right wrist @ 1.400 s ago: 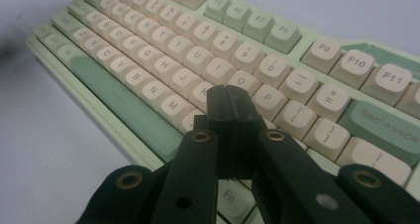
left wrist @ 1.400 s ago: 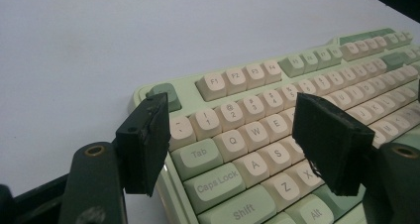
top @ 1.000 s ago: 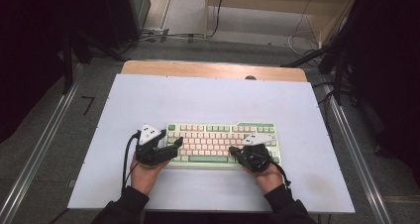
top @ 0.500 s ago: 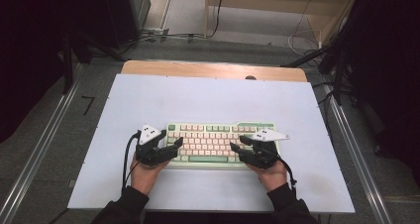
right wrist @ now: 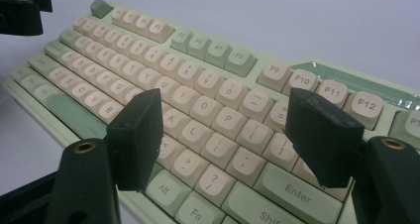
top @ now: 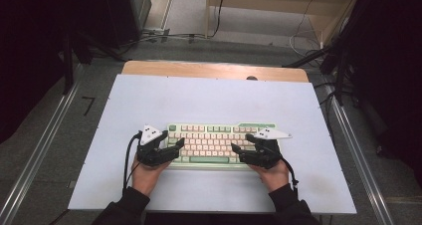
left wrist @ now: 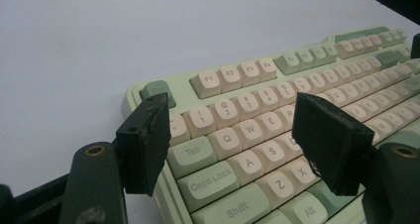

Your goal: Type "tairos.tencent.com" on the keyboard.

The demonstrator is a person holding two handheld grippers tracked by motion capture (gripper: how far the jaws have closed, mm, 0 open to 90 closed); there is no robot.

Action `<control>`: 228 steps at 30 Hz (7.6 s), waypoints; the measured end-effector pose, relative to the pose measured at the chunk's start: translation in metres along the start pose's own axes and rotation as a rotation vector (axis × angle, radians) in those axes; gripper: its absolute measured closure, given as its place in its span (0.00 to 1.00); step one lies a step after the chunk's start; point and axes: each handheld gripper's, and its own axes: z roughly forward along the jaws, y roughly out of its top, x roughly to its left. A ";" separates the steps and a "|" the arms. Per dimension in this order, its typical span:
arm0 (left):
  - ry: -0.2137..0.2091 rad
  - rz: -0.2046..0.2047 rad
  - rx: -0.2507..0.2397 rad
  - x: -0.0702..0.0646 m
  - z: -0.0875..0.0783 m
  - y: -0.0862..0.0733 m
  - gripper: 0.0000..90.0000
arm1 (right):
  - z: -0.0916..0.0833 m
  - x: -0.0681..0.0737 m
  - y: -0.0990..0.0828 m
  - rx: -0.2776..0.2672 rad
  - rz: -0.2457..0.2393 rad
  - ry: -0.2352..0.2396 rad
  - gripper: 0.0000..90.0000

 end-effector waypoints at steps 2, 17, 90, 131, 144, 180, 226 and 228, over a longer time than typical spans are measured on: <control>-0.008 0.001 -0.003 -0.002 0.001 0.002 0.37 | 0.000 0.000 0.000 0.001 0.002 -0.001 0.33; -0.114 0.046 0.026 -0.024 0.023 0.017 1.00 | 0.000 -0.002 0.000 0.003 0.015 -0.003 0.34; -0.068 0.012 0.078 -0.018 0.026 0.028 0.41 | -0.002 -0.002 0.002 -0.002 0.016 -0.002 0.35; -0.100 0.058 0.157 -0.019 0.043 0.014 1.00 | 0.000 -0.001 0.002 0.006 0.014 0.001 0.35; -0.102 0.046 0.178 -0.020 0.047 0.012 1.00 | 0.000 -0.001 0.001 0.007 0.012 0.001 0.35; -0.051 -0.072 0.052 0.004 0.014 0.012 0.42 | 0.022 0.034 0.014 0.006 -0.102 0.137 0.98; -0.068 -0.067 0.060 0.003 0.009 0.009 0.42 | 0.023 0.024 0.019 -0.001 -0.060 0.106 0.36; -0.075 -0.060 0.067 0.001 0.008 0.010 0.38 | 0.018 0.015 0.020 -0.014 -0.026 0.086 0.34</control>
